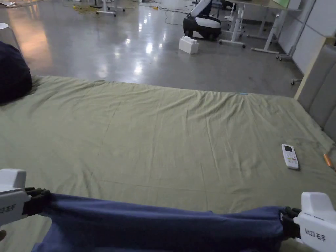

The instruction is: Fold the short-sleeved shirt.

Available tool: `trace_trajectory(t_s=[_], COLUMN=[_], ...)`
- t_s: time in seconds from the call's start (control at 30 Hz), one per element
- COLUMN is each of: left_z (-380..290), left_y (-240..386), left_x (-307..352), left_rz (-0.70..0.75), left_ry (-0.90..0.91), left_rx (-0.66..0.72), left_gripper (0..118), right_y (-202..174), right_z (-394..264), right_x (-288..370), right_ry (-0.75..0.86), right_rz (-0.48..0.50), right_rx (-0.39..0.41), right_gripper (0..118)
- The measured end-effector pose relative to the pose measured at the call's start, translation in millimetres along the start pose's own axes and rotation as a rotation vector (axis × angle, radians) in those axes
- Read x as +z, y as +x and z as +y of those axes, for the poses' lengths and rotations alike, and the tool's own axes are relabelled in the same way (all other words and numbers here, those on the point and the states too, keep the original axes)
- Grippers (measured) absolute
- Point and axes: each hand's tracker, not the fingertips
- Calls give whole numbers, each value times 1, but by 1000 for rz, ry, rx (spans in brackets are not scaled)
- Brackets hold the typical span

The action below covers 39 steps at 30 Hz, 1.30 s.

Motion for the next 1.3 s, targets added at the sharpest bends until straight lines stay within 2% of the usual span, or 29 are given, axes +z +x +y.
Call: trace_trajectory(t_s=[0.23,0.43,0.57,0.8,0.87,0.9,0.93,0.97,1.0,1.17,1.3], left_z=[-64,-116,-131,-136,-131,-125,-120,-114,-107,-62,-32], left_y=[-3,-5,-4,-6,-4,-4,-2,1,4,27,56], left_x=[26,15,-2,-12,-7,-4,0,5,9,23,25], left_rz=[-18,-8,10,32,31,32,37,50,60,63,77], left_ry=[-95,-227,-289,-296,-294,-291,-278,-243,-197,-3,182], left_rx=[11,35,31,40,54,77,88,91,82,75,57], left_gripper=[6,6,6,7,11,20,39,54,63,65,65], right_y=[-11,-14,-18,-26,-31,-33,-36,-39,-41,-54,-74], right_z=[-66,-111,-129,-139,-134,-131,-125,-118,-111,-63,-30], right_x=[19,-7,-33,-49,-43,-38,-31,-22,-15,16,21], right_ry=[-160,-294,-360,-367,-370,-367,-360,-355,-335,-104,175], right_rz=[26,30,21,3,-13,-23,-45,-81,-101,-167,-168], right_rx=[33,32,39,48,79,98,115,132,135,121,45], right_gripper=[1,1,1,2,19,40,74,93,100,99,99])
